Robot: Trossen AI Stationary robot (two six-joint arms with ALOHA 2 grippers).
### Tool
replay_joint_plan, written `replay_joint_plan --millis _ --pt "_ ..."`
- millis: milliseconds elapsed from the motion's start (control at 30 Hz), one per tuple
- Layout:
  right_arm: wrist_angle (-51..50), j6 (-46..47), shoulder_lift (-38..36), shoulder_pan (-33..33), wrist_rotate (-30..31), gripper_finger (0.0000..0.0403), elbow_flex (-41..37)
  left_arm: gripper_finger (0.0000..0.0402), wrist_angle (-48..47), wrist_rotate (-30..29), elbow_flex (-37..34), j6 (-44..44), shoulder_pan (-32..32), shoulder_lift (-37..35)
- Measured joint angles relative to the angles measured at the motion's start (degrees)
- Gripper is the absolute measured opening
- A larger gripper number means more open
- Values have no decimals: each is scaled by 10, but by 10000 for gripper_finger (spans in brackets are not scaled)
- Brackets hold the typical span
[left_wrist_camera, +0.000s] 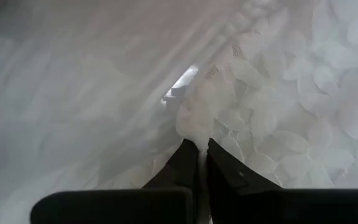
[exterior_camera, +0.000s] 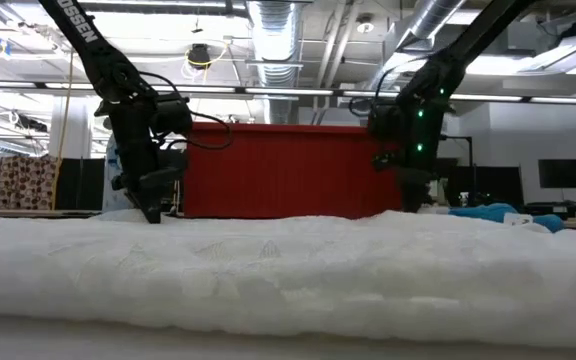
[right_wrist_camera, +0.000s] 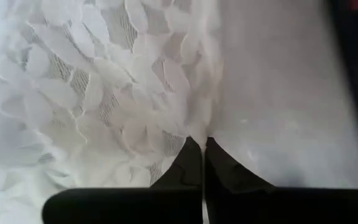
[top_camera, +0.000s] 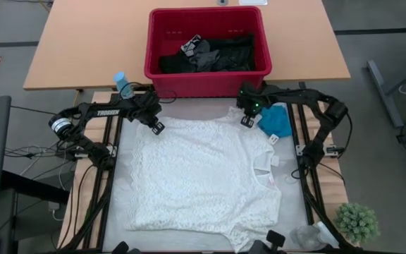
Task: Fold laundry
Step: Fold the white shirt
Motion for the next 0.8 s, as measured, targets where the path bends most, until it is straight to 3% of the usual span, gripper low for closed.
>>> replay_joint_plan --millis 400,800 --pt "-57 36 -87 28 12 18 17 0 -37 -7 0 -46 -13 -10" --pt "-97 102 -142 128 32 18 17 0 -107 -9 0 -90 -51 -165"
